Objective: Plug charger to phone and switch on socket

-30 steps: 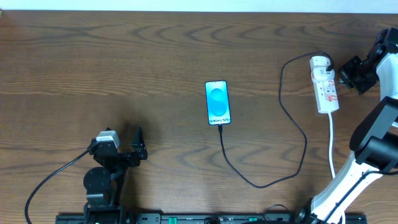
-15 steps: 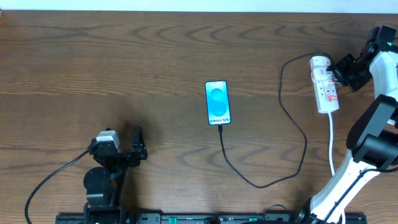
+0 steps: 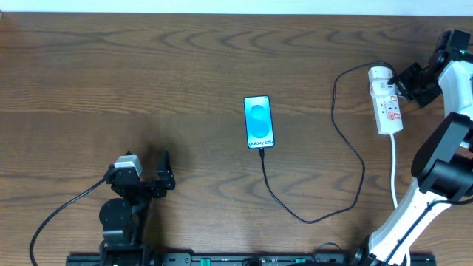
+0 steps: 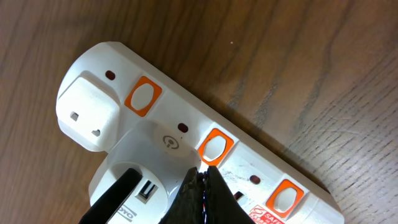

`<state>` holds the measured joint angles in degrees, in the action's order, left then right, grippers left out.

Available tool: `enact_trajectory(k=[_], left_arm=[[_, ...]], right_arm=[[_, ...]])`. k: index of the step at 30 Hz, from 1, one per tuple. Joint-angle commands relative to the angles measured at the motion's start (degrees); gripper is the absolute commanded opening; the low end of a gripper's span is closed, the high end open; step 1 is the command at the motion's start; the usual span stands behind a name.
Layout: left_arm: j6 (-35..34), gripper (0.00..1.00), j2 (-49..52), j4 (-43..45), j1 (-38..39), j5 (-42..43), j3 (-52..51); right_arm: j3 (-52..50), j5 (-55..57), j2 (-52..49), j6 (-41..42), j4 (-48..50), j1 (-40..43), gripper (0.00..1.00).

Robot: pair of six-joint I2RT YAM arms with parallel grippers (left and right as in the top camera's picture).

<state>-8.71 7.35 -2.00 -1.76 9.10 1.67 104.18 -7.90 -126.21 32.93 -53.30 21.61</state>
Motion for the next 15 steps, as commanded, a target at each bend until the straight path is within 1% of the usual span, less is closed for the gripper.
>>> enact_trajectory(k=[1,7,10,12,15], left_arm=[[1.16,0.93,0.00,-1.11,0.20,0.92,-1.40],[1.16,0.93,0.00,-1.11,0.20,0.94,-1.40],[1.16,0.93,0.00,-1.11,0.20,0.92,-1.40],[1.16,0.93,0.00,-1.11,0.20,0.94,-1.40],[1.16,0.93,0.00,-1.11,0.20,0.92,-1.40]], right_arm=[[0.52,0.92,-2.71,0.90,0.09,-1.31,0.02],[0.50,2.10,-4.98,0.83,1.38,-3.48,0.02],[0.50,1.38,-4.94,-0.81,1.42,-4.46,0.02],[0.57,-0.46,-4.63,-1.88,1.14,-4.63,0.02],[1.57,1.38,-2.95,-1.92,-1.11,-4.24,0.02]])
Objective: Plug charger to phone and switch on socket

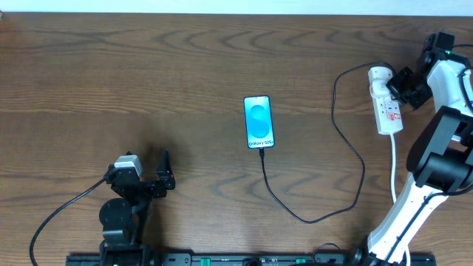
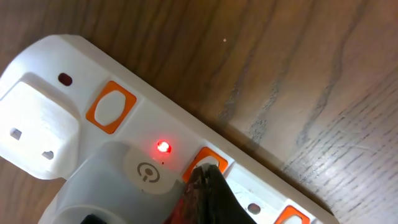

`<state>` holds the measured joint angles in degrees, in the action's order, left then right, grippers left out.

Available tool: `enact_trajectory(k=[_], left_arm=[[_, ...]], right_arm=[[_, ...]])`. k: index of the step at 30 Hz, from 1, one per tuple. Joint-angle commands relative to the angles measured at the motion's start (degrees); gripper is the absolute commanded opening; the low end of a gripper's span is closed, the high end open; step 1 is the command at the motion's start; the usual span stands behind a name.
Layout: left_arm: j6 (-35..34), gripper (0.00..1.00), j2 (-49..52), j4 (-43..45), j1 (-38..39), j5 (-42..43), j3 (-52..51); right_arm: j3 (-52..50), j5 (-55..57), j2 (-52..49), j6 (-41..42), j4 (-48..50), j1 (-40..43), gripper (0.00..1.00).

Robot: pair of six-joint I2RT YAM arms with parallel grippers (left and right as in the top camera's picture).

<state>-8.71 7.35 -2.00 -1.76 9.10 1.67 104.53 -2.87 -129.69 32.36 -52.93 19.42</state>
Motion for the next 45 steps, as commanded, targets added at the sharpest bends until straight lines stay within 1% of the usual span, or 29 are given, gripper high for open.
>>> enact_trajectory(k=[1,6,7,9,12,14,16,17,18,19,21,23,24,25,27,29,31,32,34,35,36,37,39,40,42,43,45], left_arm=[[1.16,0.93,0.00,-1.11,0.20,0.92,-1.40],[1.16,0.93,0.00,-1.11,0.20,0.92,-1.40],[1.16,0.93,0.00,-1.11,0.20,0.92,-1.40],[1.16,0.93,0.00,-1.11,0.20,0.92,-1.40],[1.16,0.93,0.00,-1.11,0.20,0.92,-1.40],[1.16,0.93,0.00,-1.11,0.20,0.92,-1.40],[1.16,0.93,0.00,-1.11,0.20,0.94,-1.40],[1.16,0.93,0.00,-1.11,0.20,0.92,-1.40],[1.16,0.93,0.00,-1.11,0.20,0.94,-1.40],[1.16,0.93,0.00,-1.11,0.20,0.92,-1.40],[1.16,0.93,0.00,-1.11,0.20,0.92,-1.40],[1.16,0.93,0.00,-1.11,0.20,0.92,-1.40],[1.16,0.93,0.00,-1.11,0.20,0.94,-1.40],[1.16,0.93,0.00,-1.11,0.20,0.94,-1.40],[1.16,0.93,0.00,-1.11,0.20,0.94,-1.40],[1.16,0.93,0.00,-1.11,0.20,0.94,-1.40],[1.16,0.93,0.00,-1.11,0.20,0.92,-1.40],[1.16,0.93,0.00,-1.11,0.20,0.92,-1.40],[1.16,0.93,0.00,-1.11,0.20,0.94,-1.40],[1.16,0.93,0.00,-1.11,0.20,0.92,-1.40],[1.16,0.93,0.00,-1.11,0.20,0.92,-1.40],[1.16,0.93,0.00,-1.11,0.20,0.92,-1.40],[1.16,0.93,0.00,-1.11,0.20,0.92,-1.40],[1.16,0.93,0.00,-1.11,0.20,0.92,-1.40],[1.16,0.93,0.00,-1.11,0.20,0.94,-1.40],[1.16,0.93,0.00,-1.11,0.20,0.92,-1.40],[1.16,0.93,0.00,-1.11,0.20,0.94,-1.40]], right_arm=[[1.68,-2.67,1.46,-1.38,-2.34,-1.77,0.02],[4.22,6.10,10.88,-1.38,-7.02,0.09,0.02],[4.22,10.29,16.33,-1.36,-8.37,0.55,0.02],[4.22,14.53,21.18,-1.36,-9.20,0.61,0.02],[4.22,15.52,29.62,-1.27,-9.38,0.59,0.01],[4.22,10.86,35.04,-1.33,-8.31,0.31,0.01],[4.22,0.90,41.11,-1.36,-5.49,0.26,0.01],[4.22,-1.07,42.14,-1.36,-4.66,0.26,0.01],[4.22,-9.29,46.21,-1.36,-0.94,0.26,0.01],[4.22,-20.26,51.08,-1.31,5.40,0.24,0.01],[4.22,-30.56,54.95,-1.25,12.81,0.11,0.02],[4.22,-40.72,59.32,-1.11,22.84,-1.01,0.10],[4.22,-43.19,60.81,-1.11,25.35,-1.77,0.15],[4.22,-45.03,62.14,-1.16,26.71,-2.67,0.17],[4.22,-46.60,64.43,-1.18,26.14,-4.31,0.19],[4.22,-47.69,67.10,-3.08,21.49,-5.75,0.19],[4.13,-47.41,68.89,-7.45,16.22,-6.56,0.22],[2.38,-41.46,72.30,-11.72,14.91,-9.46,0.22],[-0.96,-34.71,76.70,-12.94,13.27,-12.81,0.24],[-4.04,-30.60,80.06,-12.96,13.27,-14.78,0.29],[-6.40,-28.59,82.44,-12.94,13.38,-15.63,0.31],[-10.99,-25.57,86.93,-12.92,14.86,-16.48,0.40],[-17.22,-23.43,93.11,-12.94,17.51,-16.37,0.54],[-18.95,-22.93,94.92,-12.94,17.73,-16.26,0.57],[-25.22,-21.59,101.85,-13.25,16.59,-16.02,0.68],[-26.91,-21.29,103.78,-13.53,15.61,-15.96,0.71],[-31.02,-21.20,109.48,-16.85,11.43,-15.93,0.73]])
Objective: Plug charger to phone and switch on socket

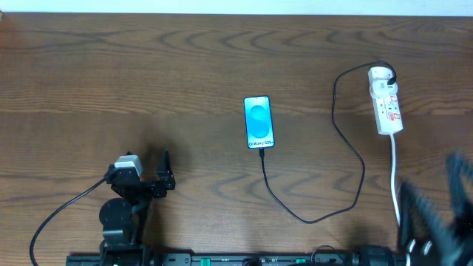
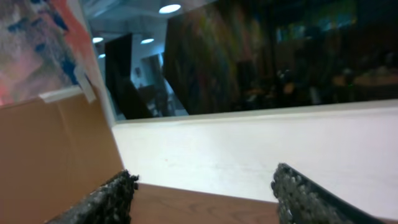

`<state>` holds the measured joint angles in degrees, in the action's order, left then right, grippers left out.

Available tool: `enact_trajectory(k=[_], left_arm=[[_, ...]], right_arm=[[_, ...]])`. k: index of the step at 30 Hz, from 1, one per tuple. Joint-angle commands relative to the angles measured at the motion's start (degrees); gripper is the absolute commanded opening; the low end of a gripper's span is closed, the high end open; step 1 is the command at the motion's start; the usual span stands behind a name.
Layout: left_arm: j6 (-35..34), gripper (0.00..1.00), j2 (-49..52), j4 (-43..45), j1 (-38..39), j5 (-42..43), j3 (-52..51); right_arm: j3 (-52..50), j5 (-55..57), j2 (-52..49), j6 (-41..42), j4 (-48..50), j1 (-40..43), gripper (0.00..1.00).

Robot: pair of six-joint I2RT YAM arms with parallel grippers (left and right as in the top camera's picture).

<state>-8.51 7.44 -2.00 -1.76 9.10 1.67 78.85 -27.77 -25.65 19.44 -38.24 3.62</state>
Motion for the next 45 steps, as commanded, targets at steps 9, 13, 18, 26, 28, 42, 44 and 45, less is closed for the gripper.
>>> enact_trajectory(k=[9,13,18,26,28,42,44,45], left_arm=[[0.96,0.93,-0.09,-1.11,0.20,0.94,-1.40],[0.96,0.93,-0.09,-1.11,0.20,0.94,-1.40],[0.96,0.93,-0.09,-1.11,0.20,0.94,-1.40],[0.96,0.93,-0.09,-1.11,0.20,0.92,-1.40],[0.96,0.93,-0.09,-1.11,0.20,0.94,-1.40],[0.96,0.93,-0.09,-1.11,0.20,0.94,-1.40],[0.96,0.93,-0.09,-1.11,0.20,0.94,-1.40],[0.96,0.93,-0.09,-1.11,0.20,0.92,-1.40]], right_arm=[[-5.73,5.09,25.05,-6.75,-10.69,0.13,0.80],[-3.21,5.38,25.29,-6.80,-8.17,0.76,0.82],[-3.06,5.40,25.29,-6.91,-6.51,1.70,0.99],[-9.11,8.17,25.18,-22.93,14.45,1.70,0.99],[-12.00,8.35,25.16,-25.20,17.29,1.70,0.99],[-37.40,8.31,25.09,-23.71,19.89,1.70,0.99],[-41.88,9.79,25.09,-25.53,17.57,1.70,0.99],[-43.95,9.86,25.09,-26.05,18.29,1.70,0.99]])
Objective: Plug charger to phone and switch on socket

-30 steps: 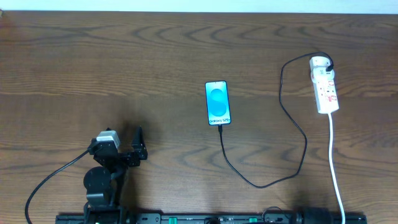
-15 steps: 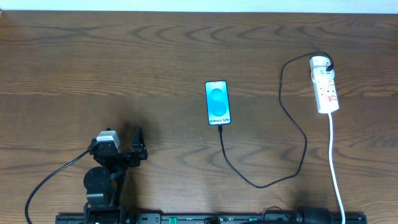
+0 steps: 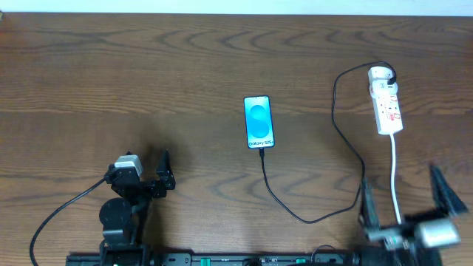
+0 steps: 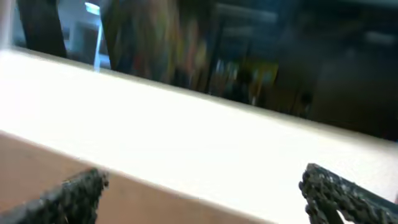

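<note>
The phone [image 3: 259,122] lies mid-table with its screen lit blue. A black charger cable [image 3: 295,213] is plugged into its near end and loops right and up to the white power strip [image 3: 386,103] at the far right. My right gripper [image 3: 403,196] is at the front right edge, far from the strip. It is open and empty, and in the wrist view my right gripper [image 4: 208,199] faces a white wall with its fingertips [image 4: 81,194] wide apart. My left gripper [image 3: 167,171] rests at the front left, apparently shut, holding nothing.
The strip's white mains lead [image 3: 395,177] runs down toward the front edge beside my right arm. The left arm's base and its black cable [image 3: 55,218] sit at the front left.
My right arm was a blur at the lower right corner. It now sits at the front right edge with its fingers spread. Phone, cable, strip and left arm are unchanged.
First my right gripper was shut with its tip just above an orange switch on the strip, indicator dark. Half a second later the tip was on the switch and a red light glowed. Then the arm was away at the front right, open, where it stays.
</note>
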`<state>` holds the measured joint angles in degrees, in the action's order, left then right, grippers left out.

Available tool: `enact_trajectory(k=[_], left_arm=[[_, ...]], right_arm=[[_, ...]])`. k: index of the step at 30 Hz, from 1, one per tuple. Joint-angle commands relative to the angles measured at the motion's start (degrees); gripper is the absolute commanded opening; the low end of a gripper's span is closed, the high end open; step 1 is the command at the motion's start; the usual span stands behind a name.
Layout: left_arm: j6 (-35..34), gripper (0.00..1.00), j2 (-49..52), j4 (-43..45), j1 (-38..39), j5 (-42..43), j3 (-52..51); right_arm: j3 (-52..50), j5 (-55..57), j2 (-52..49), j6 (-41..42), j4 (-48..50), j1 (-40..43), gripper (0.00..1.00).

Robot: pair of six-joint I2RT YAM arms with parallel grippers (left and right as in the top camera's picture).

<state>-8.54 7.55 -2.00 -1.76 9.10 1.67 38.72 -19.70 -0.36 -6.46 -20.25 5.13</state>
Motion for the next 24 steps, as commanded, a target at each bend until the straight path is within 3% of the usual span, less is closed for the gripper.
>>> enact_trajectory(k=[1,14,24], left_arm=[[0.98,0.93,-0.20,-1.11,0.20,0.92,-1.40],[0.98,0.93,-0.20,-1.11,0.20,0.92,-1.40],[0.98,0.93,-0.20,-1.11,0.20,0.92,-1.40]], right_arm=[[-5.84,1.79,-0.20,-0.04,0.74,0.20,0.99],[-20.90,3.04,-0.17,0.22,1.75,0.20,0.99],[-33.14,1.62,0.07,0.17,14.29,0.02,0.99]])
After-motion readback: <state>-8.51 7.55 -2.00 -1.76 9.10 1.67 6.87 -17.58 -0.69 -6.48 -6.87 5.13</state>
